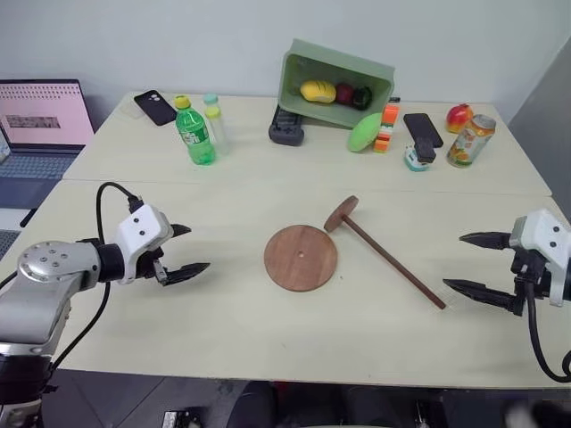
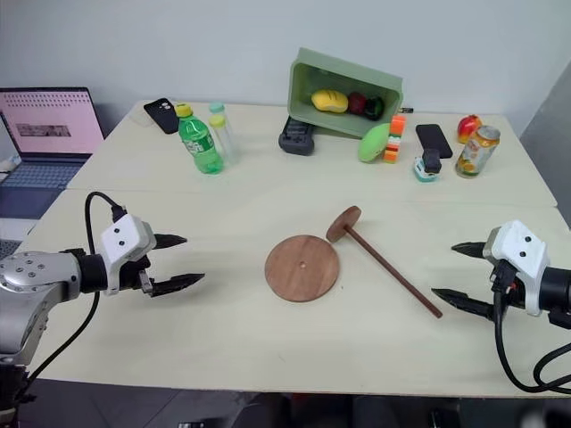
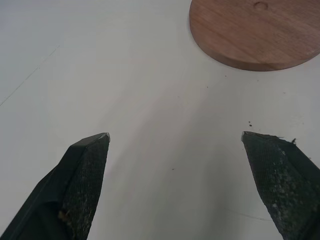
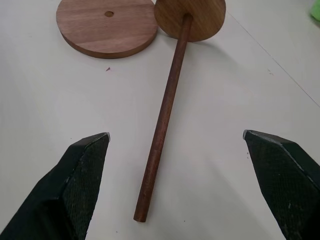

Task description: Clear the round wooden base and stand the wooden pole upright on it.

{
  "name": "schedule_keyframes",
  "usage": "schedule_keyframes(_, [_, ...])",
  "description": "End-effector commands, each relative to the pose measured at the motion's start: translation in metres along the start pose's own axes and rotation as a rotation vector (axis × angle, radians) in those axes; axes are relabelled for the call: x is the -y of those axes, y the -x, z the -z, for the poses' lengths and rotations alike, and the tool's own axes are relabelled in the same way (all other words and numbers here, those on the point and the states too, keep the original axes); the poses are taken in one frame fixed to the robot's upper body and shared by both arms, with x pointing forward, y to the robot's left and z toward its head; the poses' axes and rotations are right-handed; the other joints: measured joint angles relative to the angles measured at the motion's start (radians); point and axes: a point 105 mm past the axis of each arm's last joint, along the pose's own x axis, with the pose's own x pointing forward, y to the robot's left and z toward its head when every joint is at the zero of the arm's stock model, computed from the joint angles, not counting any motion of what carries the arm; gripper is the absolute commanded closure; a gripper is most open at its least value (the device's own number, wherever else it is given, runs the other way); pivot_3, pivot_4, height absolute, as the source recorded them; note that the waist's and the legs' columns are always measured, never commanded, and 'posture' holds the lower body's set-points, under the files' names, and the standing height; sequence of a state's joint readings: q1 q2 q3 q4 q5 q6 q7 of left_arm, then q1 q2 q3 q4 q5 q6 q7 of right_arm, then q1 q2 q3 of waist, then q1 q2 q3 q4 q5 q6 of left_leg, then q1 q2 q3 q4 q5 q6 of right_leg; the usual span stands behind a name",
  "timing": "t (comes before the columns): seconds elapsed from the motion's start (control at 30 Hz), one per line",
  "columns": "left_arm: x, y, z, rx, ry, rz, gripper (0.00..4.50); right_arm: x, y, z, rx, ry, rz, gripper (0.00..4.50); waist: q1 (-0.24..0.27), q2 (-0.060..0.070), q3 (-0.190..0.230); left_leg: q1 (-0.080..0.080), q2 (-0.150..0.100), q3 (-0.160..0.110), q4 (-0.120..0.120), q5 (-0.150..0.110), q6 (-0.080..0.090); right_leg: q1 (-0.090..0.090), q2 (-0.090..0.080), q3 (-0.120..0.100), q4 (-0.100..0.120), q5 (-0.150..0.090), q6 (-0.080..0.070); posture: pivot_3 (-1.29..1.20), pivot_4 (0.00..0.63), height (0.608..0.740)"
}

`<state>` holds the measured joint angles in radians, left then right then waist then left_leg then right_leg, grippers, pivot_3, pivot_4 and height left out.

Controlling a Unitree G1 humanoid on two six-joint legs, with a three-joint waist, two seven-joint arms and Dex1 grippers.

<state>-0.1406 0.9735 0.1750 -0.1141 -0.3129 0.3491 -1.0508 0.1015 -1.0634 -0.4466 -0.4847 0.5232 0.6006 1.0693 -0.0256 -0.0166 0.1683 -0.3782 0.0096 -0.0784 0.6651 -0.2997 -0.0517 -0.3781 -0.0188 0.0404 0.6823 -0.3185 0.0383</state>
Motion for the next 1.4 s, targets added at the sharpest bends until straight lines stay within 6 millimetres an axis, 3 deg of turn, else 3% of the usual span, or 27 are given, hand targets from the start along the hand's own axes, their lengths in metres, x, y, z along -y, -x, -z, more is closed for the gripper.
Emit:
schedule_keyframes(0.03, [-0.002,0.005,-0.008,0.039,-0.034,-0.017,0.12,0.005,0.001,-0.006,-0.001,0.051,0.006,0.00,0.000,0.000,0.000,0.000,0.000,0.000,0.000,0.000,0.000,0.000,0.000,0.000,0.000,0.000,0.000,0.00,0.150,0.740])
schedule_keyframes(0.5, [-0.013,0.004,-0.016,0.035,-0.082,-0.066,0.12,0.015,-0.005,-0.004,-0.014,0.081,0.023,0.00,-0.001,0.000,0.000,0.000,0.000,0.000,0.000,0.000,0.000,0.000,0.000,0.000,0.000,0.000,0.000,0.00,0.150,0.740])
schedule_keyframes(0.73, [-0.008,-0.009,-0.051,0.131,-0.125,-0.026,0.12,0.014,-0.012,-0.023,0.050,0.075,-0.005,0.00,-0.001,0.000,0.000,0.000,0.000,0.000,0.000,0.000,0.000,0.000,0.000,0.000,0.001,0.000,0.000,0.00,0.150,0.740])
schedule_keyframes(0.9, [0.035,-0.034,-0.093,0.243,-0.203,0.161,0.12,0.009,-0.035,-0.050,0.080,0.081,-0.053,0.00,-0.002,0.000,0.000,0.000,0.000,0.000,0.000,0.000,0.000,-0.001,0.000,0.000,0.001,0.000,0.000,0.00,0.150,0.740])
schedule_keyframes(1.0, [0.055,-0.048,-0.107,0.278,-0.225,0.247,0.12,0.012,-0.053,-0.054,0.039,0.077,-0.037,0.00,-0.003,0.000,0.000,-0.001,0.000,0.000,0.002,0.000,0.000,-0.001,0.000,0.000,0.001,0.000,0.000,0.00,0.150,0.740])
schedule_keyframes(1.17, [0.070,-0.067,-0.122,0.311,-0.265,0.297,0.12,0.019,-0.074,-0.049,-0.082,-0.004,-0.028,0.00,-0.003,0.000,0.000,-0.003,0.000,0.000,0.002,0.000,0.000,-0.002,0.001,0.000,0.001,0.000,0.000,0.00,0.150,0.740])
schedule_keyframes(1.4, [0.081,-0.087,-0.127,0.329,-0.350,0.316,0.12,0.023,-0.104,-0.050,-0.221,-0.111,-0.046,0.00,-0.004,0.000,0.000,-0.003,0.000,0.000,0.002,0.000,0.000,-0.004,0.001,0.000,0.002,0.000,0.000,0.00,0.150,0.740])
